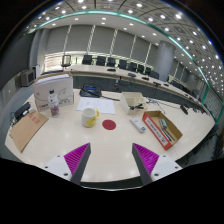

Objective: Pour water

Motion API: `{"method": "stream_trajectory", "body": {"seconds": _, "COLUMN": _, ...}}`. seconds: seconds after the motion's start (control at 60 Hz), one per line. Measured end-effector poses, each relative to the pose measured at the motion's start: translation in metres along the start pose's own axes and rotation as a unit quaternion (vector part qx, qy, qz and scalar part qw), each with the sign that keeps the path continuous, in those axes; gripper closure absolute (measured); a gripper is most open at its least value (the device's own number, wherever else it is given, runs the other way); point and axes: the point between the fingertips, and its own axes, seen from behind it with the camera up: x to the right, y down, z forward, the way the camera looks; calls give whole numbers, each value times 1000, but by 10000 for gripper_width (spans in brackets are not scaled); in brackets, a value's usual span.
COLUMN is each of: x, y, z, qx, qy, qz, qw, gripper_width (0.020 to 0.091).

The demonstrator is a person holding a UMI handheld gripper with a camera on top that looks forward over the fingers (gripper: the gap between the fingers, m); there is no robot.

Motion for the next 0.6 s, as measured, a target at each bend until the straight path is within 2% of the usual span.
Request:
{"method": "stream_trajectory", "body": {"seconds": 0.117, "x": -37, "y": 1, "z": 0, "qx": -9, "qy": -5, "qz": 8, "qw": 1000, "gripper_width": 246}}
{"method": "stream_trajectory", "body": {"seconds": 0.133, "x": -23, "y": 3, "z": -4, "qx": -9, "qy": -7, "qz": 8, "qw": 1000, "gripper_width": 245}}
{"method": "stream_trajectory", "body": {"seconds": 0.15, "x": -48, "y": 0, "z": 0, "qx": -10, "qy": -5, "qz": 8, "qw": 1000, "gripper_width": 247}}
{"method": "stream_trajectory", "body": {"seconds": 0.317, "x": -128, "y": -6, "z": 1, "qx": -17, "qy": -8, "qz": 18, "qw": 1000, "gripper_width": 245}}
{"method": "stream_trajectory", "body": {"seconds": 0.6, "x": -294, "y": -34, "z": 27, "qx": -15, "qy": -57, "qz": 67, "qw": 996, "gripper_width": 245}}
